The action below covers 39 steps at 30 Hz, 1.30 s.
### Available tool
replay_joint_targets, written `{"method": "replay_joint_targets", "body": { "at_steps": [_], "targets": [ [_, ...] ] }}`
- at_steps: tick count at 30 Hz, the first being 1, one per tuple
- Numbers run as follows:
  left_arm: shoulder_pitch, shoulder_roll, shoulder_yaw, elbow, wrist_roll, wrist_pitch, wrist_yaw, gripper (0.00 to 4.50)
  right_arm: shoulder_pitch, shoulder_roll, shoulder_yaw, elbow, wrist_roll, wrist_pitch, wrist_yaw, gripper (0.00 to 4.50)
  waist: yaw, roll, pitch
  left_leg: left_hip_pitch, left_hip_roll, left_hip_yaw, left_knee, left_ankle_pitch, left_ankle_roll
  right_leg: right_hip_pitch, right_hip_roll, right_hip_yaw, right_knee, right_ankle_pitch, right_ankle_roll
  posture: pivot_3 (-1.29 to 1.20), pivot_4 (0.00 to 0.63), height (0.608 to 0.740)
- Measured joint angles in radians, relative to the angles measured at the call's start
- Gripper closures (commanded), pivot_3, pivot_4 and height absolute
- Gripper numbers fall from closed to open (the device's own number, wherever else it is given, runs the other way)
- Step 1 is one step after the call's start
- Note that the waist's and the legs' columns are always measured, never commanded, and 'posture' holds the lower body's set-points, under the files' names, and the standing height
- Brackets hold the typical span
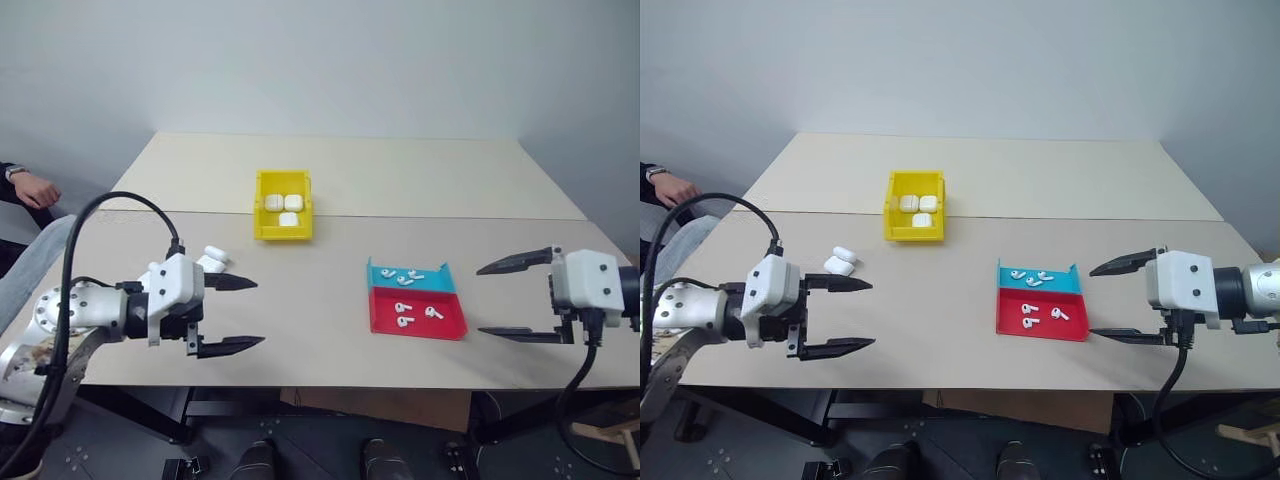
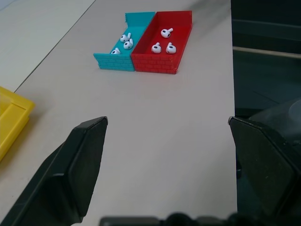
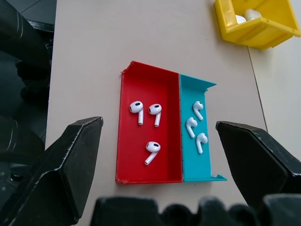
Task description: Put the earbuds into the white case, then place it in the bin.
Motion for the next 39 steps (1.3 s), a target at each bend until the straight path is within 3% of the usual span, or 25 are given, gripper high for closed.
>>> {"method": "replay_joint_targets", "body": {
  "at_steps": [16, 23, 29, 39],
  "targets": [
    [-0.002, 0.007, 0.003, -0.005, 0.038, 0.057, 0.071, 0.0, -0.001, 0.012, 0.024, 0.008, -0.01, -0.008, -0.019, 0.02, -0.011, 0.0, 0.0, 0.0, 0.0, 0.0, -0.001, 0.0, 0.0, 0.001, 0.0, 0.0, 0.0, 0.0, 0.0, 0.0, 0.15, 0.74],
    [-0.017, 0.156, 0.007, 0.105, 0.078, 0.154, 0.053, 0.0, 0.002, 0.018, 0.026, 0.007, -0.011, -0.013, -0.025, 0.02, -0.012, 0.0, 0.0, 0.0, 0.0, 0.0, -0.001, 0.0, 0.0, -0.002, 0.0, 0.0, 0.0, 0.0, 0.0, 0.0, 0.15, 0.74],
    [-0.268, 0.212, -0.145, 0.403, 0.158, 0.23, -0.041, 0.0, -0.003, 0.03, 0.045, 0.007, -0.02, -0.017, -0.045, 0.02, -0.01, 0.0, 0.0, -0.001, 0.0, 0.0, 0.0, 0.0, 0.0, 0.0, 0.0, 0.0, -0.006, 0.0, 0.0, 0.0, 0.15, 0.74],
    [-0.833, 0.171, -0.521, 0.998, 0.545, 0.186, -0.294, 0.0, -0.009, 0.035, 0.065, 0.003, -0.027, -0.018, -0.054, 0.02, 0.006, -0.001, 0.001, -0.002, 0.0, 0.0, -0.006, 0.0, 0.0, -0.001, 0.001, -0.001, 0.003, 0.0, 0.0, 0.0, 0.15, 0.74]
  ]
}}
